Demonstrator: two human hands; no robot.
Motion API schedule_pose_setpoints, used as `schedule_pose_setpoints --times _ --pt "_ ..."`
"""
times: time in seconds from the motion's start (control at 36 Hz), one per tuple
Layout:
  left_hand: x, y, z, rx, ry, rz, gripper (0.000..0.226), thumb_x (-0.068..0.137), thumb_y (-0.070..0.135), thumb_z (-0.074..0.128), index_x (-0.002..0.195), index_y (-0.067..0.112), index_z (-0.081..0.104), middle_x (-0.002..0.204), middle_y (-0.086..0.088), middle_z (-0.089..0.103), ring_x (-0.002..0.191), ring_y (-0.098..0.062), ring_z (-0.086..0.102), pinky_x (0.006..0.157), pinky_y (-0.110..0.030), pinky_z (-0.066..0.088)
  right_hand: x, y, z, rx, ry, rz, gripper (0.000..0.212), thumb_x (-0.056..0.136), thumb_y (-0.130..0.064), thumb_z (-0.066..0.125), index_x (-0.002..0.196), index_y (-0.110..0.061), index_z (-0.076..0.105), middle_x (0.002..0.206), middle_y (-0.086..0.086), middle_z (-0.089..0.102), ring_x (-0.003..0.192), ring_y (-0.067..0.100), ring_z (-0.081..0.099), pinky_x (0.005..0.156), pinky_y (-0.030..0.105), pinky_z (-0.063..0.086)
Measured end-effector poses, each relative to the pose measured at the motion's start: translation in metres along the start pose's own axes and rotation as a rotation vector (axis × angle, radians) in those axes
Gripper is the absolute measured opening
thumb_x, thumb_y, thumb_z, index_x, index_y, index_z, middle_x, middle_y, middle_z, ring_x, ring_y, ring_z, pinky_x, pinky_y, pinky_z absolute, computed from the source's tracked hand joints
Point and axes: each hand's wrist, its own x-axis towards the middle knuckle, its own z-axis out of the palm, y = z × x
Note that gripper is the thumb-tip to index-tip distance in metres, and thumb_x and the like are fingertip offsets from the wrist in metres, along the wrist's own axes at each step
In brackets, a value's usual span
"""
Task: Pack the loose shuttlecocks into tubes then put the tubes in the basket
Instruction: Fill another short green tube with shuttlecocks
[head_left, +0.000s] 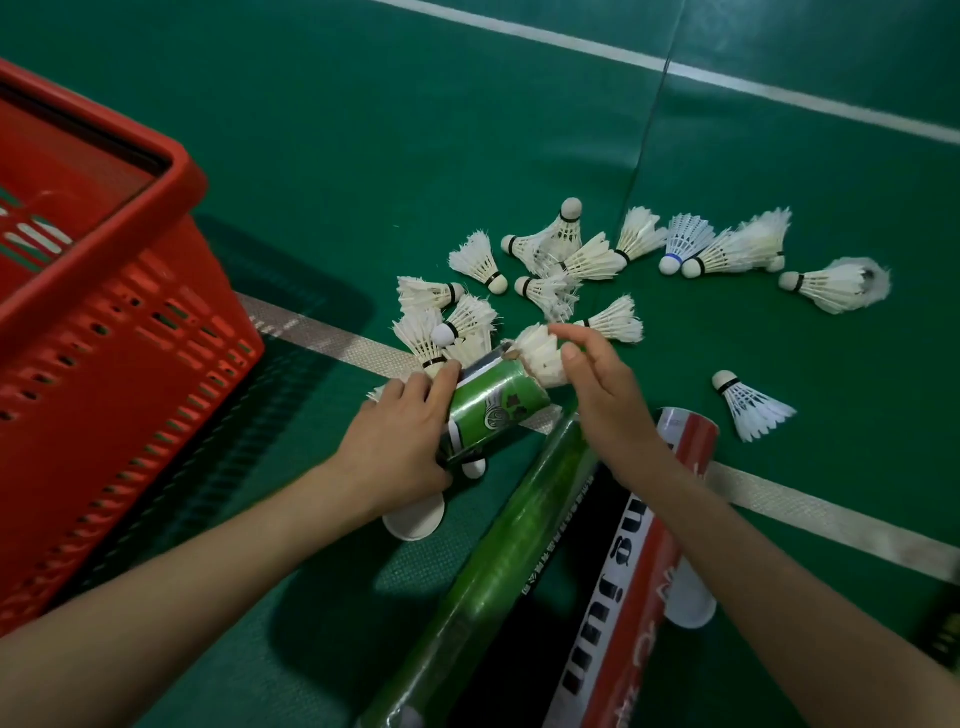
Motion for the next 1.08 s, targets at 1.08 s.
schedule_pose_setpoints --times 1.08 --pt "0.019 -0.037 -0.006 -0.132 -0.082 -0.169 0.101 0.07 0.038 0.074 0.144 0.017 0.007 0.124 -0.012 0.041 0.112 -0.031 0.041 0.083 -0.043 0.046 0.083 0.021 0.015 0.07 0.188 0.056 0.021 0.096 -0.011 0.051 0.117 -0.014 0.05 0.092 -0.002 0.05 0.08 0.013 0.048 0.07 0.027 0.044"
